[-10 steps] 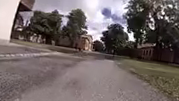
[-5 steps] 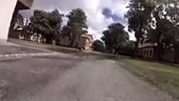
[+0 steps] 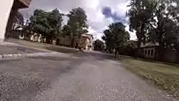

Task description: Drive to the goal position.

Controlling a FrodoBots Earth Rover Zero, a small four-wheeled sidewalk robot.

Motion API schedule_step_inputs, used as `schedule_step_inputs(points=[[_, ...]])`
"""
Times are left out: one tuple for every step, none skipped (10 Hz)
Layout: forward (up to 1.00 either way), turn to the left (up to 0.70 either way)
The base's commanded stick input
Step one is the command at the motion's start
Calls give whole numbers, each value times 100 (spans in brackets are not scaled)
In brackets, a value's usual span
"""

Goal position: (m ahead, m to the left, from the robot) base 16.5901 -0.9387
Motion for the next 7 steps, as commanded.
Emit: schedule_step_inputs(points=[[70,0],[70,0],[70,0],[70,0],[70,0],[70,0],[70,0]])
